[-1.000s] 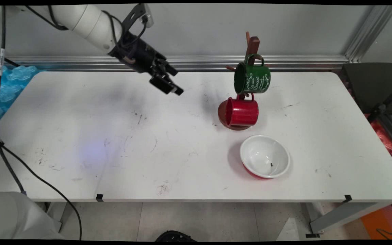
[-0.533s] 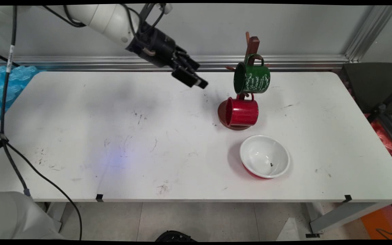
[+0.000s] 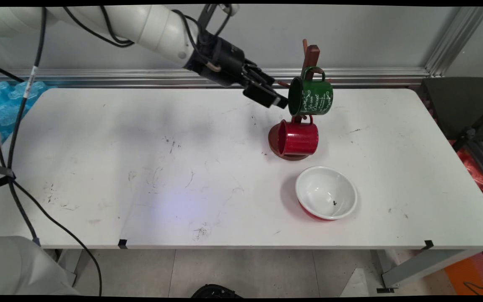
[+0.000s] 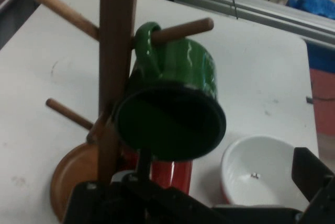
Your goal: Pick up the green mug from the rack
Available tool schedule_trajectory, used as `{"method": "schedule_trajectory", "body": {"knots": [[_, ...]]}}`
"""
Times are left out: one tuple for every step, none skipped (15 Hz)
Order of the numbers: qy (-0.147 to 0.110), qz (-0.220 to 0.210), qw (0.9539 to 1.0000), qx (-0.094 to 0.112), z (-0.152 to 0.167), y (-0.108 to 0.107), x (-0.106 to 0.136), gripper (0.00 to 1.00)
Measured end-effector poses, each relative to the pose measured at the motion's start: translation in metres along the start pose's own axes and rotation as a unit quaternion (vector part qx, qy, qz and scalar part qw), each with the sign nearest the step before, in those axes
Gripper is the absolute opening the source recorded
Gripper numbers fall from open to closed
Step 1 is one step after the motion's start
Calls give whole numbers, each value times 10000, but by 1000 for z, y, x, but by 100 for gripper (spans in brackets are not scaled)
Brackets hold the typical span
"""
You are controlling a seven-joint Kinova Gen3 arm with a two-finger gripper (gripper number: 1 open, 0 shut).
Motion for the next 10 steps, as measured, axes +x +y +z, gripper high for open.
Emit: {"method": "schedule_trajectory", "body": {"knots": [[44,-20,10000,-7,4,2,0,100],[84,-40,10000,-11,8,3,0,100],[124,-58,9999,-12,13,4,0,100],[161,-74,9998,-7,18,4,-1,100],[188,-86,9998,-1,21,4,-1,100],[205,-96,9997,5,23,4,-2,100],[223,-110,9997,16,27,4,-2,100],[234,-120,9997,23,29,4,-3,100],[247,-138,9996,34,32,4,-3,100],[253,-149,9996,41,34,4,-4,100]]}}
